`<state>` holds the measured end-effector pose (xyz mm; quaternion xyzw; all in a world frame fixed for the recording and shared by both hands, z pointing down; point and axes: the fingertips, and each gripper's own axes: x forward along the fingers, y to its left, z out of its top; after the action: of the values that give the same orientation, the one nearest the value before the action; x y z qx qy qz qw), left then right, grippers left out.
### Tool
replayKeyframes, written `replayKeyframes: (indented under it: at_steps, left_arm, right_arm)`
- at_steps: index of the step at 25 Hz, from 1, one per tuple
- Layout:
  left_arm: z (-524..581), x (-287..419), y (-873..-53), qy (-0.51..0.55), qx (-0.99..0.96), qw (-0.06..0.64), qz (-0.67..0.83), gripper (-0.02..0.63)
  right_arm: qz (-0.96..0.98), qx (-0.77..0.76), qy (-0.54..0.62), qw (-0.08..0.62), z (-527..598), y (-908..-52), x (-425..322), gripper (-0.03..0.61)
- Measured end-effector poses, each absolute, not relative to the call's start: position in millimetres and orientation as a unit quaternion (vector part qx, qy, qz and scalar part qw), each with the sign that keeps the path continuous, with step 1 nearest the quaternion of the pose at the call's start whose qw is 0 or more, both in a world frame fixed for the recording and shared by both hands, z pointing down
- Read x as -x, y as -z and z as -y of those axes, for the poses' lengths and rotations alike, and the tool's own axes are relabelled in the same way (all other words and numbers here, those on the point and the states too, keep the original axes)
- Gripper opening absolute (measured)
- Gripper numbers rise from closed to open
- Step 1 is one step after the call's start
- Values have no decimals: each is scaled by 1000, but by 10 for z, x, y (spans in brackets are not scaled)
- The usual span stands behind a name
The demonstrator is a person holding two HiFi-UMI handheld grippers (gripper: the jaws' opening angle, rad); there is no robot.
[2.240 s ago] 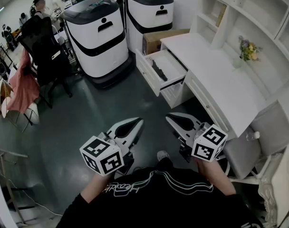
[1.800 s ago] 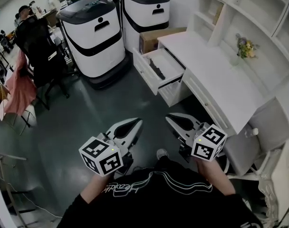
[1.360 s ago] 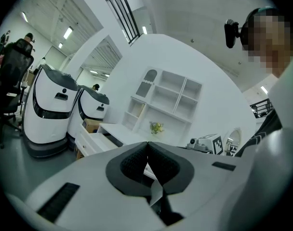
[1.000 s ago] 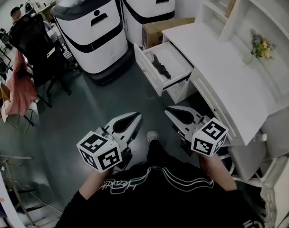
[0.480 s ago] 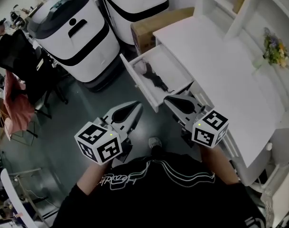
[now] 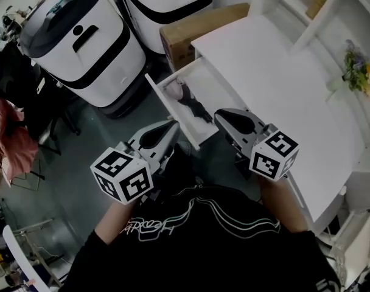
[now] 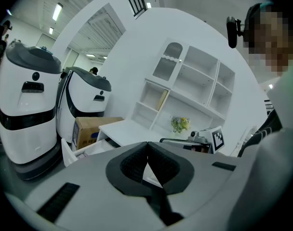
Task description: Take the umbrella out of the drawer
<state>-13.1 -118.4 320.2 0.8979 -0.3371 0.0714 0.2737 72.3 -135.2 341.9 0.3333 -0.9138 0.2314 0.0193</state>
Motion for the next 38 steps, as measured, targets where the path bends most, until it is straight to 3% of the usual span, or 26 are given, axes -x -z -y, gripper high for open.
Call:
replayKeyframes:
  at_steps: [13, 15, 20, 26, 38]
  left_arm:
    - [2371, 220, -3745, -91, -883, 335, 317, 20]
    - [2532, 276, -3854, -95, -879, 343, 317, 20]
    - [2828, 454, -4146, -101, -863, 373, 325, 20]
    - [3107, 582, -4453, -110, -850, 398, 329, 20]
    - [3370, 868, -4896, -126, -824, 431, 346, 20]
  right_arm:
    - [884, -358, -292, 75, 2447, -4182, -657, 57]
    - [880, -354, -303, 92, 2606, -4404, -573, 107]
    - [870, -341, -316, 161, 2885, -5004, -355, 179]
    - [860, -308, -301, 276, 3146, -5874, -160, 221]
    - [805, -296, -327, 396, 3314, -7276, -86, 227]
